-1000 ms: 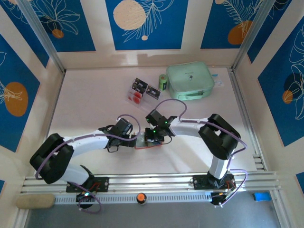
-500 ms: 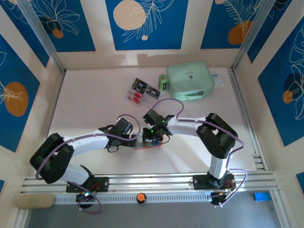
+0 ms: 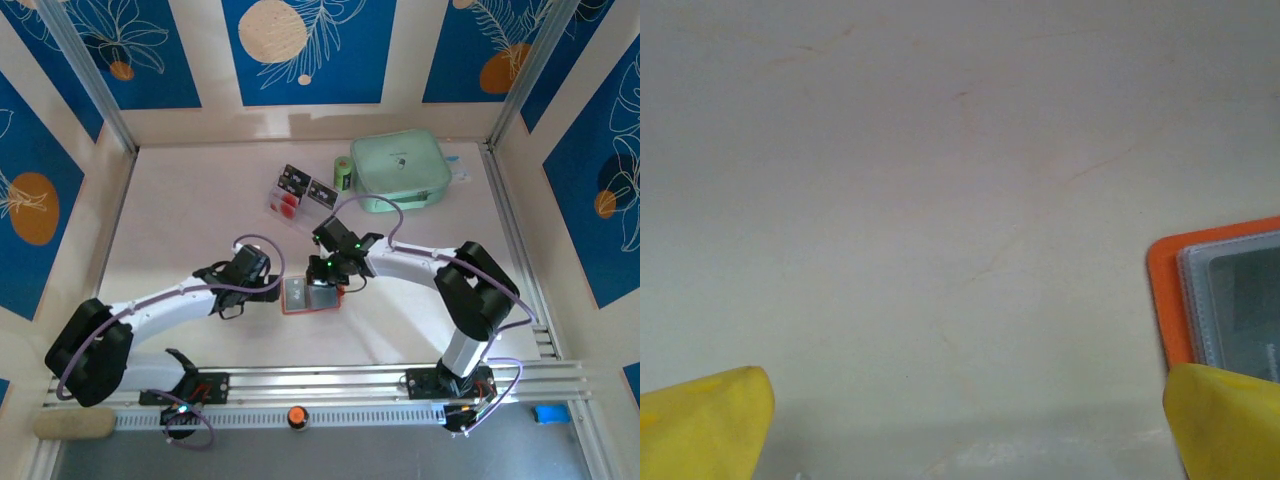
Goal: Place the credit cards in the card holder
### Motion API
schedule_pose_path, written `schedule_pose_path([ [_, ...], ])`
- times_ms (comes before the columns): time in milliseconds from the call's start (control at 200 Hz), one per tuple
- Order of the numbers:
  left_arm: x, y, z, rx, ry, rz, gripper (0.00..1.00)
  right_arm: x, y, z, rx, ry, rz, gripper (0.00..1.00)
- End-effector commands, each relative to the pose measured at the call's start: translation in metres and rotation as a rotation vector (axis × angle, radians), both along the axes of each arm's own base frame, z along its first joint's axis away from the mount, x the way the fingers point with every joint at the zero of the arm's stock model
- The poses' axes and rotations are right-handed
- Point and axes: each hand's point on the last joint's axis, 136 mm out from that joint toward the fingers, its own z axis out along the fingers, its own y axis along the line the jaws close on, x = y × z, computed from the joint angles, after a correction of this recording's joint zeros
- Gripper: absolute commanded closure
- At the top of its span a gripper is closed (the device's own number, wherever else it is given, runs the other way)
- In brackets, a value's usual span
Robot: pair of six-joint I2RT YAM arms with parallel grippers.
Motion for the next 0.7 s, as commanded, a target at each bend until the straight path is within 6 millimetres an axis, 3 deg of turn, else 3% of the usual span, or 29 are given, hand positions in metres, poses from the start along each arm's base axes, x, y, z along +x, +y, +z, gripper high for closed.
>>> schedule_pose_path([
  [0, 0.001, 0.008, 0.0, 0.015, 0.007, 0.037, 0.0, -0.004, 0.003, -0.009, -0.02, 0.026, 0.036, 1.0],
  [695, -0.003, -0.007, -0.03, 0.005, 0.105, -0.03, 0.0, -0.003, 0.018, -0.024, -0.03, 0.054, 0.07, 1.0],
])
